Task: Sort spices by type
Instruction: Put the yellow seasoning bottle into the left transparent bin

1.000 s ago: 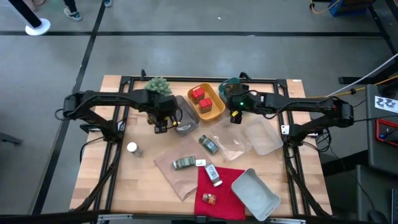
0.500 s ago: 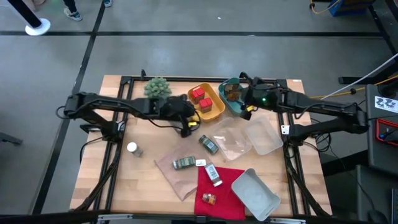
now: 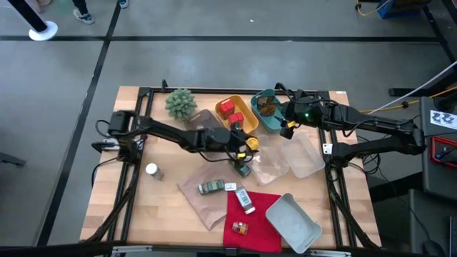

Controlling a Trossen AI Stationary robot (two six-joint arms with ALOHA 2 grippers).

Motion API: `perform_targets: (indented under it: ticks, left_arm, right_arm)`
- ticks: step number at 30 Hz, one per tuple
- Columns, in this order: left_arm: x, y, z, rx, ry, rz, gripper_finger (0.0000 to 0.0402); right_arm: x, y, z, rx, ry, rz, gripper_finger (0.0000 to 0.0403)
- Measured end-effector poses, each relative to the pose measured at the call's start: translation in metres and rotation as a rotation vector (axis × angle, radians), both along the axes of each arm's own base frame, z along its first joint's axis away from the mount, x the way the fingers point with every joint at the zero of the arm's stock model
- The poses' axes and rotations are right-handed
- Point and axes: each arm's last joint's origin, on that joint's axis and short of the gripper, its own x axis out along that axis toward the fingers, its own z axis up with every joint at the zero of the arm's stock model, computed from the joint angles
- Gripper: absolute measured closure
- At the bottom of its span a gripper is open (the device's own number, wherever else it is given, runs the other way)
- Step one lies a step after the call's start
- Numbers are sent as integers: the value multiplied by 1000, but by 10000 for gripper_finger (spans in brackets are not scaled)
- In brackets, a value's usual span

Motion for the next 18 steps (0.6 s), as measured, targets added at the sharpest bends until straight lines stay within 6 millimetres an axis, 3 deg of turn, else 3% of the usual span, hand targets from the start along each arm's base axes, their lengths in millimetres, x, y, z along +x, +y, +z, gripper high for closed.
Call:
perform_targets:
  ticks: [8,18]
  left_arm:
    - [13,0,-40,-21,45,8,183]
    - [20,1,-71,6,84,3,183]
  right_arm:
    - [0,0,0,1,2,0,162]
    - [0,0,0,1,1,0,162]
